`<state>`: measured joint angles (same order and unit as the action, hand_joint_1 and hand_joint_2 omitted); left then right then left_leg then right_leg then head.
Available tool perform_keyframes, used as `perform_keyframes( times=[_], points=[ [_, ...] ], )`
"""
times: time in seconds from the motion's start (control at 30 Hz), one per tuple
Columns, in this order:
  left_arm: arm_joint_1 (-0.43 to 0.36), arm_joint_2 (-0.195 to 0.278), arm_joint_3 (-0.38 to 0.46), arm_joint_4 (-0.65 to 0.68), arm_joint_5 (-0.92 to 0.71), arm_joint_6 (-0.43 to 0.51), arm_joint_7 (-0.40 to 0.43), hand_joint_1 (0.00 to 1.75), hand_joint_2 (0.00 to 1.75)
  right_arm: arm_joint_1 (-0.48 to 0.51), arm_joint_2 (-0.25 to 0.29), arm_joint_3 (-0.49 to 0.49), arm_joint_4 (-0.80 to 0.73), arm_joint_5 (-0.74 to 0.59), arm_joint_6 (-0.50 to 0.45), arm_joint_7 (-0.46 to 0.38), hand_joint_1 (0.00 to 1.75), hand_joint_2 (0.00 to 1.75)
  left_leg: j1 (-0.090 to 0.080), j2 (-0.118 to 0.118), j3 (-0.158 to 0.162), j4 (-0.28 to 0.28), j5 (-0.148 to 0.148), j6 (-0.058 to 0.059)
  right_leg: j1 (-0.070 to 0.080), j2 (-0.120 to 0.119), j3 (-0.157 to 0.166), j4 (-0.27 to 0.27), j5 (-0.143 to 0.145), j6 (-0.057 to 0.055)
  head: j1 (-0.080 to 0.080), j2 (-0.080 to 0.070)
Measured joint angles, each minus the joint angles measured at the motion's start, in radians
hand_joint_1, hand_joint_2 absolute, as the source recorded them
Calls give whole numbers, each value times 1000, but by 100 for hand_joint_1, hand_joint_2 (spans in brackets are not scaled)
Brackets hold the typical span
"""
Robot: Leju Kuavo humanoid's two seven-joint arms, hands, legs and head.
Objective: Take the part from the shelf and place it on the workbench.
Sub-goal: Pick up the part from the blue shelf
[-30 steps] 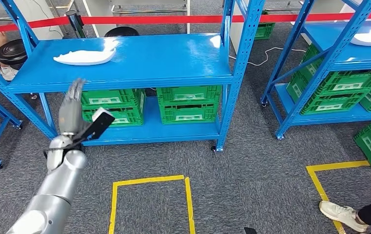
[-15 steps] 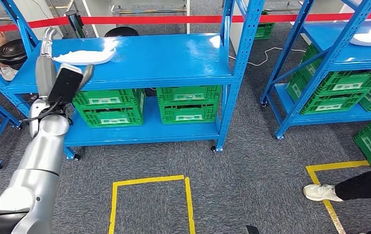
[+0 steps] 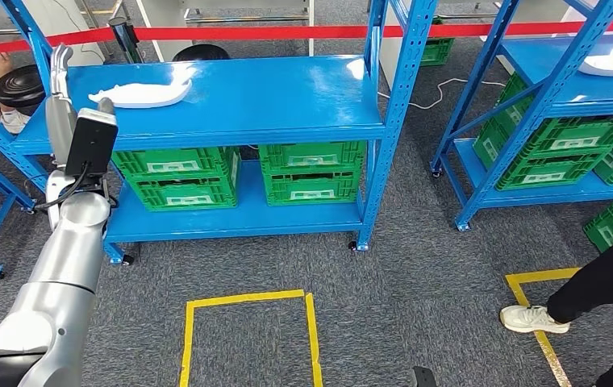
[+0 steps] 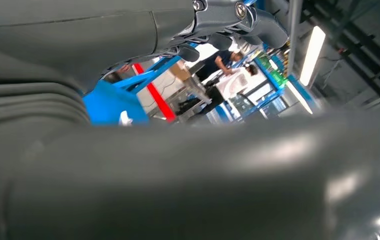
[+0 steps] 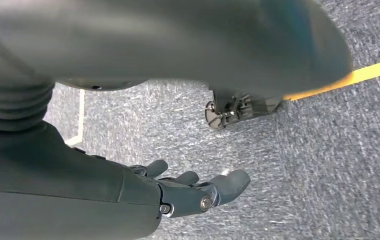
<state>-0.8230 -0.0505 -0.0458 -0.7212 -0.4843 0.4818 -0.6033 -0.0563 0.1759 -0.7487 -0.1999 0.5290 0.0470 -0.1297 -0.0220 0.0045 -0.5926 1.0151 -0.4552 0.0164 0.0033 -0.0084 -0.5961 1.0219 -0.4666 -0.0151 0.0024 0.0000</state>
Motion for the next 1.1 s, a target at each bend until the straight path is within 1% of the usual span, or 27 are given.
perform_keyframes(
  times=[0.1,0.17,0.2,0.23,0.3,0.33,0.37,0.4,0.43,0.47,0.5,0.53,0.57,0.63,0.67,0.7,0.73,0.77,0.8,0.83,0.87,0.9,0.93,1.0,1.03,1.07,1.1],
  points=[
    [13,12,0,-4,8,5,-2,0,0,0,0,-3,0,16,-6,-18,0,0,-3,-2,-1,-2,2,8,-2,-3,1,-5,4,8,0,0],
    [17,19,-1,-9,16,5,-2,0,0,-1,0,-3,0,26,-10,-24,0,0,3,-5,5,-17,12,15,-2,-3,-1,5,-5,15,0,0],
    [19,21,-1,-10,22,-1,-1,0,0,-2,0,-3,0,29,-10,-26,0,0,6,-7,8,-25,18,17,-2,-1,-13,32,-25,19,1,0],
    [21,23,-1,-11,29,-7,1,0,0,-2,0,-3,0,32,-10,-26,0,0,9,-9,8,-29,21,19,-4,2,-35,79,-55,23,2,0],
    [32,29,-1,-11,43,-21,6,0,0,0,0,-3,0,36,-10,-25,0,0,10,-17,2,-28,24,20,-10,5,-98,214,-120,30,3,0],
    [39,32,-1,-10,50,-30,10,0,0,2,0,-3,0,38,-9,-25,0,0,12,-23,-1,-26,25,18,-14,5,-118,261,-134,33,3,0],
    [46,35,-1,-8,59,-46,15,0,0,2,0,-3,0,41,-8,-23,0,0,14,-31,-5,-22,26,15,-17,6,-123,274,-130,36,3,0],
    [50,37,-1,-6,73,-68,22,0,0,3,-1,-3,0,44,-8,-21,0,0,18,-41,-9,-17,26,10,-21,8,-105,243,-107,39,3,0],
    [53,39,-1,-4,89,-95,29,0,0,2,-1,-3,0,46,-7,-17,0,0,22,-51,-14,-9,24,5,-26,15,-71,180,-75,43,3,0],
    [54,40,-1,-2,107,-122,35,0,0,2,-2,-3,0,49,-8,-12,0,0,25,-61,-20,0,22,-3,-29,34,-37,117,-54,47,3,0],
    [54,41,-2,0,121,-144,40,0,0,2,-2,-3,1,50,-9,-7,0,0,26,-71,-27,10,20,-12,-33,49,-11,66,-39,45,4,0],
    [53,41,-3,3,131,-158,43,0,0,2,-2,-3,1,52,-11,0,0,0,26,-80,-33,16,19,-20,-34,60,3,38,-35,41,4,0],
    [53,42,-6,5,138,-165,45,0,0,2,-2,-3,2,53,-13,5,0,0,26,-88,-38,18,20,-29,-32,64,4,34,-39,33,3,0],
    [53,45,-12,9,142,-170,50,0,0,2,-2,-3,2,55,-16,12,0,0,28,-100,-43,15,26,-42,-29,44,3,32,-33,15,1,0],
    [53,48,-14,10,143,-170,54,0,0,1,-2,-3,2,55,-16,14,0,0,29,-90,-48,21,21,-48,-30,36,3,30,-30,7,-2,0],
    [52,50,-17,11,143,-170,59,0,0,0,-2,-3,2,56,-16,14,0,0,28,-71,-59,43,7,-53,-31,27,4,27,-27,0,-5,0],
    [51,52,-20,12,143,-170,64,0,0,0,-2,-3,2,56,-15,15,0,0,28,-49,-79,87,-19,-57,-32,18,4,26,-25,-5,-9,0],
    [51,53,-23,12,144,-170,69,0,0,1,-2,-3,2,57,-14,15,0,0,28,-27,-107,150,-53,-62,-32,10,3,25,-25,-7,-12,0],
    [52,53,-25,12,144,-170,74,0,0,3,-2,-3,2,59,-13,16,0,0,29,-17,-138,221,-84,-66,-31,0,3,25,-25,-9,-14,0],
    [55,53,-27,12,146,-170,78,0,0,4,-2,-3,2,61,-12,16,0,0,31,-13,-162,276,-104,-69,-31,-11,2,25,-25,-9,-14,0],
    [58,53,-28,12,147,-170,81,0,0,4,-3,-3,2,62,-11,16,0,0,32,-11,-170,299,-106,-70,-31,-21,2,26,-26,-9,-14,0],
    [60,54,-29,11,149,-170,83,0,0,4,-3,-3,2,64,-9,16,0,0,33,-8,-155,276,-88,-70,-31,-32,2,26,-26,-9,-14,0],
    [61,55,-31,9,150,-171,84,0,0,3,-2,-3,2,65,-8,16,0,0,34,-2,-121,217,-58,-68,-31,-41,3,26,-26,-8,-14,0],
    [59,56,-36,4,152,-171,83,0,0,2,-2,-3,2,67,-7,15,0,0,30,29,-42,74,-12,-60,-28,-58,6,25,-28,-2,-13,0],
    [58,57,-39,1,153,-171,82,0,0,2,-2,-3,2,69,-6,14,0,0,27,40,-21,34,-4,-54,-26,-64,8,25,-29,3,-13,0],
    [59,58,-42,-2,154,-176,82,0,0,2,-3,-3,2,71,-6,14,0,0,24,47,-12,16,-5,-47,-23,-70,9,23,-29,10,-12,0],
    [60,60,-44,-4,157,-188,82,0,0,2,-3,-3,2,73,-6,13,0,0,21,41,-12,16,-4,-39,-21,-76,11,20,-29,16,-11,0]
  ],
)
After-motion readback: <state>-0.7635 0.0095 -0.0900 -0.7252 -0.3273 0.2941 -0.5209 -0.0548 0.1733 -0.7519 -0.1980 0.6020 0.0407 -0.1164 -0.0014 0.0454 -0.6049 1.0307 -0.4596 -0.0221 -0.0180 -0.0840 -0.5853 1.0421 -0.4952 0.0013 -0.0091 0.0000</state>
